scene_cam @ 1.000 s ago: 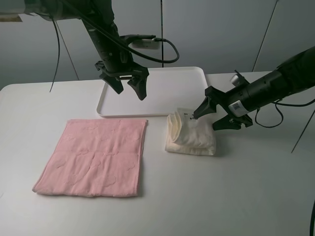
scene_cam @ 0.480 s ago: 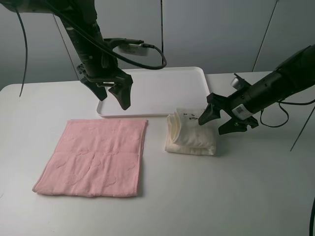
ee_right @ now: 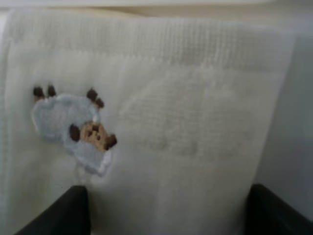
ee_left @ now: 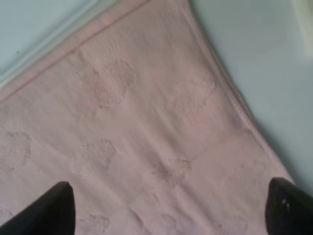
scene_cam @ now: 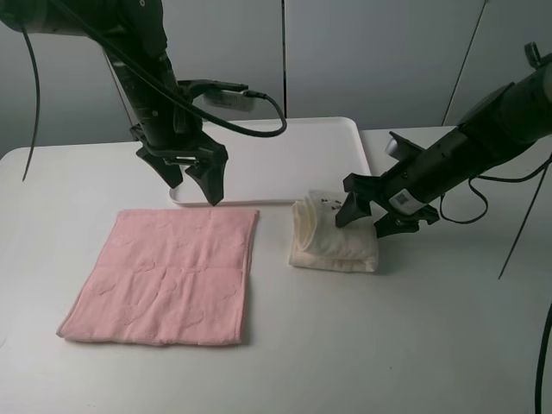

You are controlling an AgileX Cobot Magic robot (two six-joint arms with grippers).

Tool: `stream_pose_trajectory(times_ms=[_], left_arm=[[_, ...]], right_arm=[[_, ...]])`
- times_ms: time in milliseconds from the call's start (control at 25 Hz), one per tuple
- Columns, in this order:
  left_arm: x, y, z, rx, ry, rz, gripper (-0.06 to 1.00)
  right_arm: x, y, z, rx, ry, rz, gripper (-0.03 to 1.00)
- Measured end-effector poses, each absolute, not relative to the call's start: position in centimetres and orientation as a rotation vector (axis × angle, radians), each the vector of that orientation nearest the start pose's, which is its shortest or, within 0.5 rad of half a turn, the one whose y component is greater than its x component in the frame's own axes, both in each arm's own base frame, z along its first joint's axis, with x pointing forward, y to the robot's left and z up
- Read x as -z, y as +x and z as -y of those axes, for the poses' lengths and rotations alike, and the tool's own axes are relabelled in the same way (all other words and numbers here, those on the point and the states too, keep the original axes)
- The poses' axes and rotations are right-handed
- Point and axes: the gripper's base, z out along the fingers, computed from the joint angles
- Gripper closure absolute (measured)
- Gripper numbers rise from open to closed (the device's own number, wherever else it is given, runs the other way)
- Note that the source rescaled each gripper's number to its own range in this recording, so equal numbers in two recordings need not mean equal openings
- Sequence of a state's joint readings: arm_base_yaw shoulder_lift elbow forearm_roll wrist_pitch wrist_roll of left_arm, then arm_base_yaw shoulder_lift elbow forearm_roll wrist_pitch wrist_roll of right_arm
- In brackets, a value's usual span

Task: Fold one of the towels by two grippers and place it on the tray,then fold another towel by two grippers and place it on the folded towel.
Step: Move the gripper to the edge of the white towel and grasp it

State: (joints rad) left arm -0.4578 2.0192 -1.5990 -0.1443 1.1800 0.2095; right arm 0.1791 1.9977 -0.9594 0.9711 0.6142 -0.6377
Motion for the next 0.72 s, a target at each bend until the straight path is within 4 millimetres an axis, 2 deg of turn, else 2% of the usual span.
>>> stream_pose_trajectory(times_ms=[200, 480, 600, 720], left_arm=[[-22.1, 35.7, 18.9, 0.217, 0.934, -2.918, -0.05], [-22.6, 35.6, 18.8, 0.216, 0.936, -2.906, -0.05], [-22.6, 35.6, 18.8, 0.216, 0.936, -2.906, -0.05], [-22.6, 35.5, 18.8, 0.212, 0.94, -2.914, -0.05]], right_arm=[[-9.1, 32.2, -10.1, -0.764, 0.011, -2.926, 0.27], [-8.1, 32.1, -10.6, -0.833, 0.066, -2.968, 0.36], [-7.8, 32.1, -10.6, -0.834, 0.066, -2.975, 0.54], [-7.5, 32.1, -10.6, -0.831, 0.04, -2.98, 0.84]])
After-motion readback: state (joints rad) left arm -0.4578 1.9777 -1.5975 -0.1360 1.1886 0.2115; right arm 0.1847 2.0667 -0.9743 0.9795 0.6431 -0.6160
